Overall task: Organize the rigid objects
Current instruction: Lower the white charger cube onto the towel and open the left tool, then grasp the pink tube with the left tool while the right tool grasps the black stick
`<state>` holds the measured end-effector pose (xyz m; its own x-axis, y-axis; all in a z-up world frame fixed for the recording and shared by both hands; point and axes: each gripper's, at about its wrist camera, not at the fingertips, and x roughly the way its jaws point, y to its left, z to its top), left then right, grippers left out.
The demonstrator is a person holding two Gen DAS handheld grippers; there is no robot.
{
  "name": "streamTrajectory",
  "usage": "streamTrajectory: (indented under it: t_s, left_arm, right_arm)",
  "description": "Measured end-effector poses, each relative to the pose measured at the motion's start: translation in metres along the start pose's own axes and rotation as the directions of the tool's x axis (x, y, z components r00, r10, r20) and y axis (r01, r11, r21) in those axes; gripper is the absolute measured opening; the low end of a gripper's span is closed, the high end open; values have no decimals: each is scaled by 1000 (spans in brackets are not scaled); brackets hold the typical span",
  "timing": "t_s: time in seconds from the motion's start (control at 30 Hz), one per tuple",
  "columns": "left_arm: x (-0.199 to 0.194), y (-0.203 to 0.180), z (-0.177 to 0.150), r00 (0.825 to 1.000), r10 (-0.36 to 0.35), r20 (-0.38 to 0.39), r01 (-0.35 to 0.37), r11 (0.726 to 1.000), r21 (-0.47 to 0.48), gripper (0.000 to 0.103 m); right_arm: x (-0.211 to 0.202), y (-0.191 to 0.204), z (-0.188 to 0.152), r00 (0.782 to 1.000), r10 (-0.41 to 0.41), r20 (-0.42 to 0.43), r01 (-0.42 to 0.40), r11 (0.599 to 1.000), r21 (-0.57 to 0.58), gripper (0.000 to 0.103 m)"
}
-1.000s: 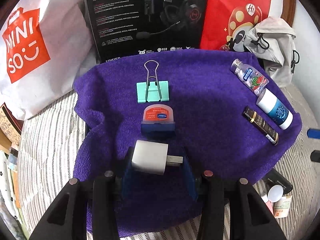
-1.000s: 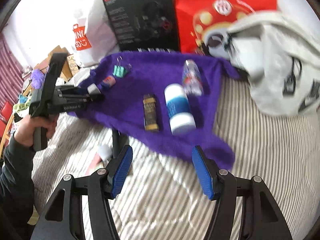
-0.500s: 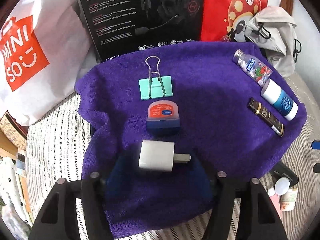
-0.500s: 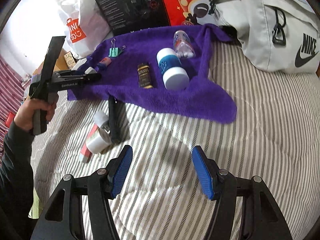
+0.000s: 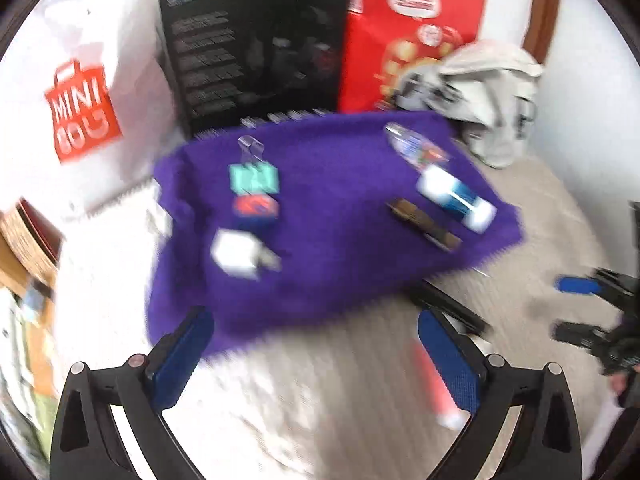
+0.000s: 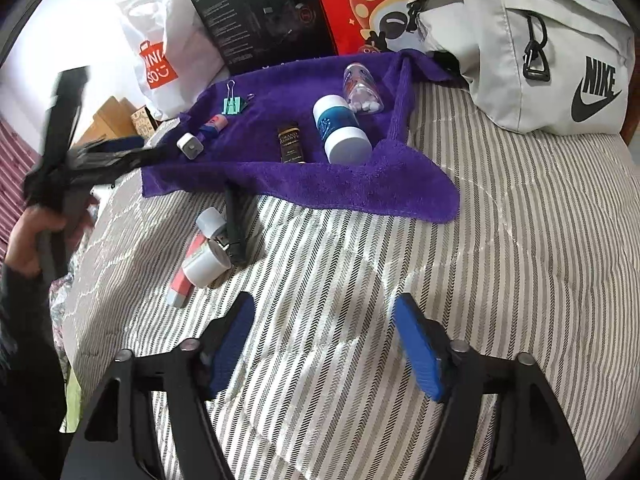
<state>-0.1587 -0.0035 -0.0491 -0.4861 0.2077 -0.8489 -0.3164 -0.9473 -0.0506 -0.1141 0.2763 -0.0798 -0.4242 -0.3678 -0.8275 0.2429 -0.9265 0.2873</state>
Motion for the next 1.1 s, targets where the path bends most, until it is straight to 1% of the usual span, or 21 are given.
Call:
streamTrajectory:
  t_s: [0.03, 0.07, 0.13, 0.2, 0.27, 0.37, 0.4, 0.43, 0.47, 0.5, 0.6, 0.63, 0.7, 0.77, 0.83, 0.9, 0.93, 0.97, 1.03, 1.1]
  left_arm:
    - [-1, -9, -9, 1000, -7, -7, 7, 1000, -5, 103]
    - [2, -20, -19, 1000, -6, -22, 6, 1000, 1, 103]
    - [8, -34, -35, 999, -2, -43, 2, 1000, 12, 103]
    - [15, -46, -47, 998, 5, -63, -4, 1000, 25, 103]
    - [21, -60, -59, 996, 22, -81, -17, 999, 52, 103]
    - [36, -71, -69, 992, 60, -110, -51, 996, 76, 103]
    - [38, -71, -71, 992, 65, -104, -57, 995, 76, 103]
    - [35, -69, -72, 996, 62, -67, -58, 996, 61, 103]
    - [34, -67, -73, 995, 81, -57, -78, 995, 57, 103]
    - [34, -65, -73, 996, 79, -44, -77, 996, 49, 103]
    - [34, -55, -74, 997, 72, -34, -72, 997, 8, 103]
    - [34, -54, -74, 997, 76, -29, -75, 997, 10, 102]
    - [32, -55, -72, 998, 69, -12, -68, 998, 13, 89]
    - [29, -61, -68, 998, 62, 14, -62, 998, 16, 56]
    - [30, -67, -65, 998, 53, 22, -53, 998, 22, 40]
    - [30, -71, -64, 998, 47, 35, -48, 999, 20, 33]
    - [29, -71, -64, 998, 38, 44, -38, 999, 18, 27]
    - [30, -72, -64, 998, 31, 54, -32, 999, 12, 23]
    - [30, -71, -66, 997, 24, 69, -24, 1000, -8, 18]
    - [28, -68, -69, 997, 7, 77, -5, 999, -32, 17]
  right_arm:
    - [-1, 0, -1, 1000, 1, 5, -1, 1000, 5, 83]
    - [-1, 0, -2, 1000, 1, 14, -1, 1000, 14, 85]
    - [-1, 2, -4, 1000, -7, 21, 6, 1000, 19, 95]
    - [0, 4, -8, 999, -32, 25, 32, 999, 18, 98]
    - [-1, 4, -11, 999, -37, 25, 37, 999, 20, 98]
    - [-1, 5, -20, 1000, -16, 14, 15, 999, 30, 98]
    - [-2, 4, -23, 1000, -11, 12, 11, 999, 32, 98]
    - [-2, 4, -28, 1000, -5, 8, 5, 999, 34, 98]
    - [-3, 4, -32, 1000, -1, 5, 1, 999, 35, 98]
    - [-4, 3, -36, 1000, 4, 3, -4, 999, 39, 98]
    - [-6, -1, -47, 1000, 20, -6, -20, 998, 57, 98]
    - [-7, -2, -50, 1000, 30, -6, -29, 998, 64, 98]
    - [-9, -4, -54, 999, 52, 4, -52, 996, 72, 98]
    - [-10, -5, -56, 998, 65, 10, -65, 995, 78, 99]
    - [-10, -6, -57, 997, 76, 16, -77, 994, 81, 98]
    - [-10, -6, -55, 995, 93, 20, -94, 992, 78, 98]
    - [-10, -6, -54, 995, 96, 21, -98, 992, 77, 98]
    - [-10, -6, -52, 995, 101, 22, -102, 992, 72, 98]
    - [-9, -4, -49, 995, 102, 21, -103, 993, 61, 98]
    - [-7, 0, -41, 994, 105, 28, -107, 993, 49, 98]
